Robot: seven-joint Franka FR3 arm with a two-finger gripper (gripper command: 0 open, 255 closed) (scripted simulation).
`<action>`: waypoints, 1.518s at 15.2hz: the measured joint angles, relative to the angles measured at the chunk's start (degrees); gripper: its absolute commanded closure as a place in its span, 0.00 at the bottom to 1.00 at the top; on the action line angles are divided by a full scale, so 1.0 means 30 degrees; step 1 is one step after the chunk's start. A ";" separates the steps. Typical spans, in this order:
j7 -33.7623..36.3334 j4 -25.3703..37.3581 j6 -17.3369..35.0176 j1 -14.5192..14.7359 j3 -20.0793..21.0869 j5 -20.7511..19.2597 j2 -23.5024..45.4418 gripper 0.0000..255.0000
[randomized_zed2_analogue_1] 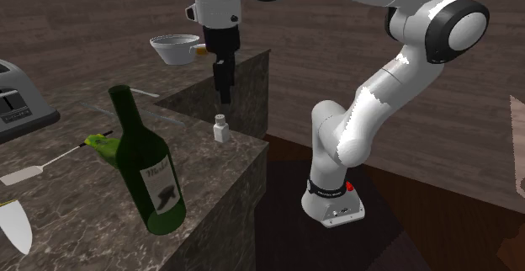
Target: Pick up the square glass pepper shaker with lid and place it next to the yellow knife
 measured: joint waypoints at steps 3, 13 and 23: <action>-0.0295 -0.0628 0.0670 -0.0133 -0.0357 -0.0219 -0.0089 0.00; -0.2687 -0.4123 0.6584 -0.1396 -0.3491 -0.1973 0.1116 0.00; -0.3121 -0.6290 0.9598 -0.1757 -0.4347 -0.2498 0.1701 0.00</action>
